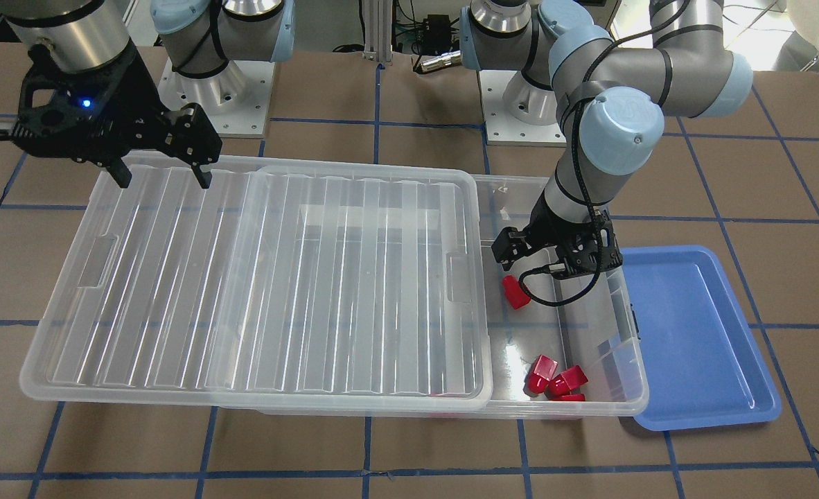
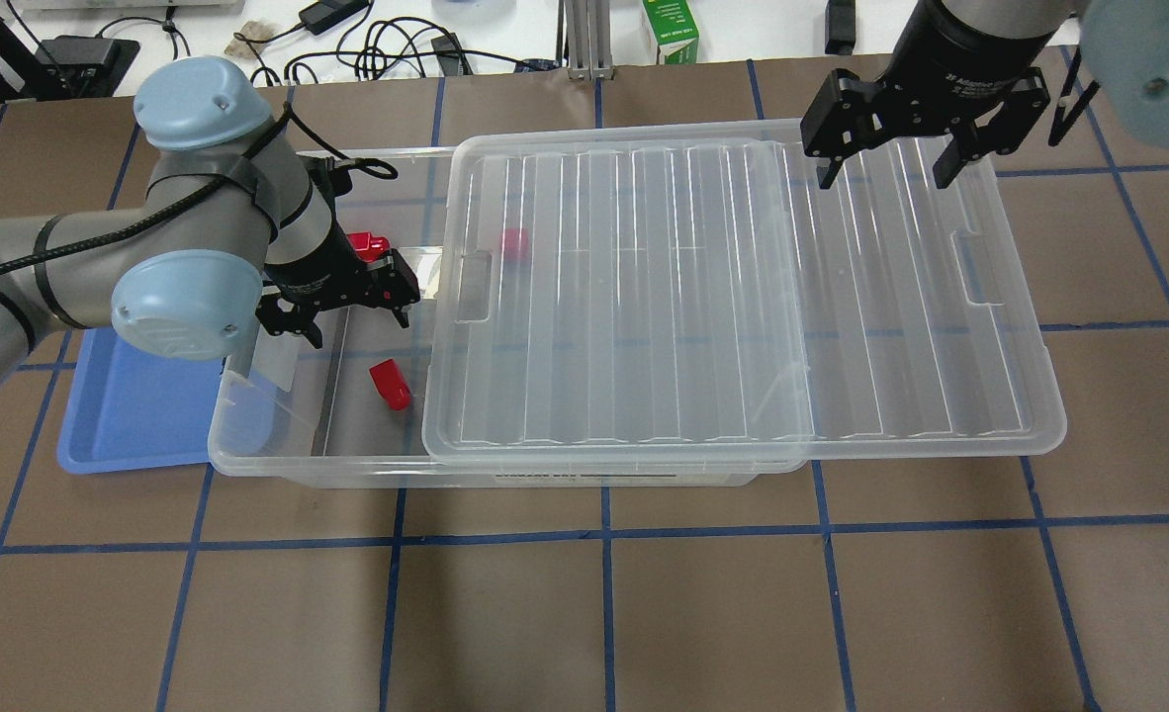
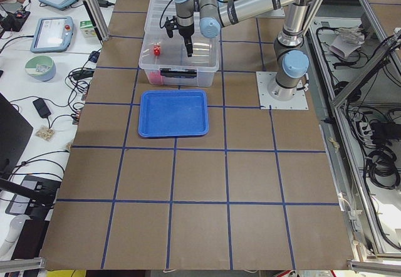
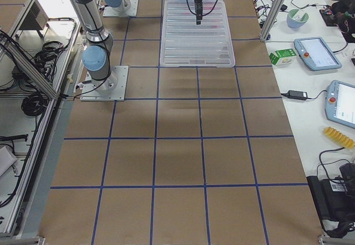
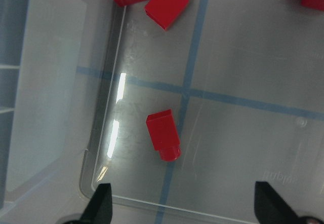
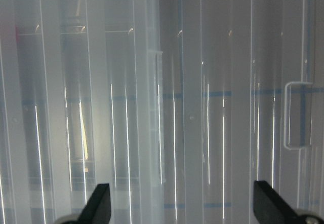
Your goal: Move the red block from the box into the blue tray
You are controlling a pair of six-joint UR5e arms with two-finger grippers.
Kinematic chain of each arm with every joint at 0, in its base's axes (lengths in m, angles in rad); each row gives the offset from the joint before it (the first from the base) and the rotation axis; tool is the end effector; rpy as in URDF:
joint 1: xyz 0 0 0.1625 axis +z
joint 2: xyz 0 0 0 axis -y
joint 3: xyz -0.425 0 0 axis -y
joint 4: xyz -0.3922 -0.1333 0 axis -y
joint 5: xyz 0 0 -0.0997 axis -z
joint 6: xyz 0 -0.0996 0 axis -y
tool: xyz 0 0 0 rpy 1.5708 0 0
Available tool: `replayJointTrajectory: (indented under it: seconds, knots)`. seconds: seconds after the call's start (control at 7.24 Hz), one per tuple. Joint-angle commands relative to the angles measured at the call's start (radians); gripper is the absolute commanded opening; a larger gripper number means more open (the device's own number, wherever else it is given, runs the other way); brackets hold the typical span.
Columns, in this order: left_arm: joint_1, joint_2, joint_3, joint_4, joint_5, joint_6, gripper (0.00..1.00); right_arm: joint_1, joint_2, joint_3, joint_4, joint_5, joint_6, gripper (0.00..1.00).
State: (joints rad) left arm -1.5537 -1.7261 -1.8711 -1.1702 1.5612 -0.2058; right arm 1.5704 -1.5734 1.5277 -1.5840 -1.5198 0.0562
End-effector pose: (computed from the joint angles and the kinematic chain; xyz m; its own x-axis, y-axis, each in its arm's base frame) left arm -0.1255 -0.5142 0.3049 -0.9752 -0.2213 -0.0019 -0.2210 0.9737 0.0558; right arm 0.1382 -0.4961 0.5120 -0.9971 0.0535 -0.0541 0.0565 0.9968 -0.0559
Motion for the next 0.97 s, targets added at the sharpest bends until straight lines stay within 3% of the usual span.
replayJointTrajectory:
  seconds: [0.0,0.28,0.83]
  knots:
    - [0.009,-0.048,-0.007,0.009,0.000,-0.007,1.00,0.002,-0.033,0.046,0.013,0.003,0.042,1.00]
    - [0.009,-0.079,-0.025,0.015,-0.001,-0.108,1.00,0.002,-0.043,0.046,0.016,-0.002,0.037,1.00]
    - [0.009,-0.133,-0.034,0.070,-0.001,-0.124,1.00,0.002,-0.042,0.046,0.021,-0.005,0.039,1.00]
